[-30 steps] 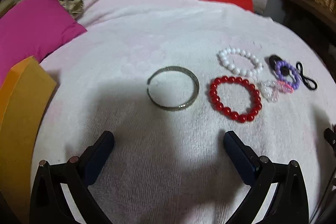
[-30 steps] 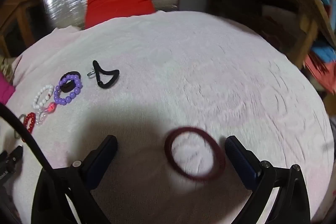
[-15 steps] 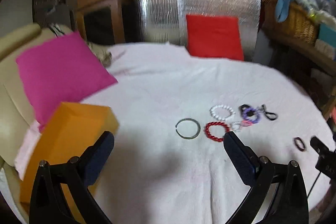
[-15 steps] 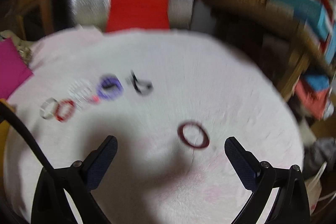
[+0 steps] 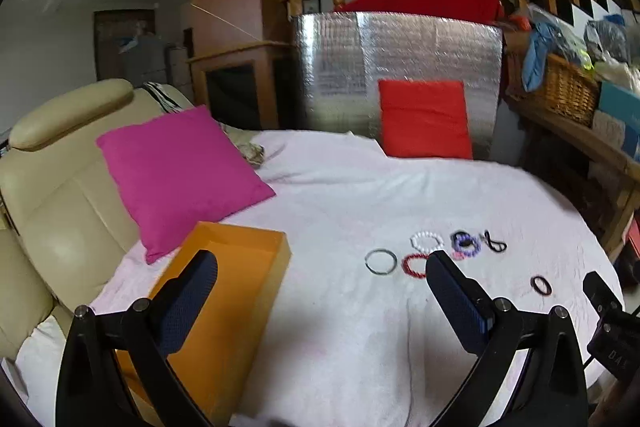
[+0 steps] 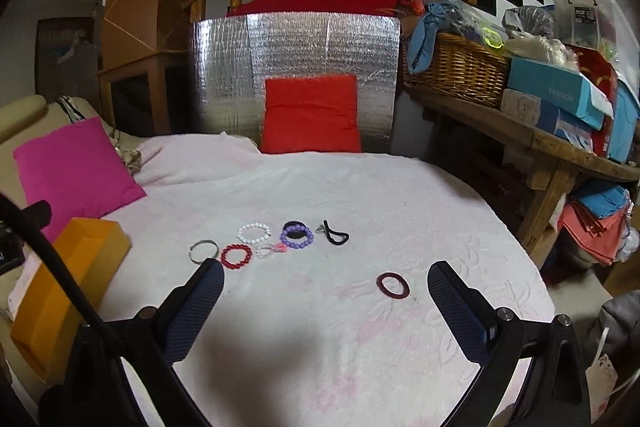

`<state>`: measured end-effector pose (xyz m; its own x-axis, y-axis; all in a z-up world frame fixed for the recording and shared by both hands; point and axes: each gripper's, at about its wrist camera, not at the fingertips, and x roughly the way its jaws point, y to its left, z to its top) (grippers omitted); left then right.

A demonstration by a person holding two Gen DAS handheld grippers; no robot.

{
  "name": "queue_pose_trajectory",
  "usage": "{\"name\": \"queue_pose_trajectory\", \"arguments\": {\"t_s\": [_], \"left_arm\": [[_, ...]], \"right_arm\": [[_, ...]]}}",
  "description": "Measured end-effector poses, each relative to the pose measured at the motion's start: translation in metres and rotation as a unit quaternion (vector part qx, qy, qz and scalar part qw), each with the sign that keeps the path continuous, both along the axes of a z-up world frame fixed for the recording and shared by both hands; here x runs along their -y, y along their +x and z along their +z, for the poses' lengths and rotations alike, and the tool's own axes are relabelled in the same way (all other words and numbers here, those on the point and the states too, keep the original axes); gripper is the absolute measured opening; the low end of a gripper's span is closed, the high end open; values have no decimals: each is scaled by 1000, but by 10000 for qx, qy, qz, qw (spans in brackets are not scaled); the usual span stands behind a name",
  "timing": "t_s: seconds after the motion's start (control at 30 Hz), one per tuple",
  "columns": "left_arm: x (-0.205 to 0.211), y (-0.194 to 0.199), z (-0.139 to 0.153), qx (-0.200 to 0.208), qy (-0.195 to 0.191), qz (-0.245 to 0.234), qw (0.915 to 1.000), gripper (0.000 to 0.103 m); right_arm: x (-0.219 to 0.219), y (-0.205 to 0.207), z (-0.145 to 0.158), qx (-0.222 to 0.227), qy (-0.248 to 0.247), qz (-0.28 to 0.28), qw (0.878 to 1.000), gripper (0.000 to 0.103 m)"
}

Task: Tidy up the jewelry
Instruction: 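Move the right tool toward the dark red hair tie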

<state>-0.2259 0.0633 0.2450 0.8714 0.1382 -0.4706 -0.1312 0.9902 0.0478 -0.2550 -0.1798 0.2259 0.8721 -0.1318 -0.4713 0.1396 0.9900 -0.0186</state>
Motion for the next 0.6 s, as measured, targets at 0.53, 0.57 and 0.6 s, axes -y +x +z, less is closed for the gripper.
{"name": "queue_pose_trajectory", "arguments": {"t_s": [0.53, 0.57, 0.6], "left_arm": [[1, 9, 7, 99, 238, 163, 9995, 103], [2, 12, 6, 106, 235, 161, 9995, 103], [2, 15, 5, 107, 235, 163, 9995, 103]], "right_arm": [[-12, 23, 3, -32, 188, 215, 9996, 103], [-12, 28, 0, -65, 206, 217, 9995, 103], [-13, 32, -2, -91, 228, 219, 9995, 103]]}}
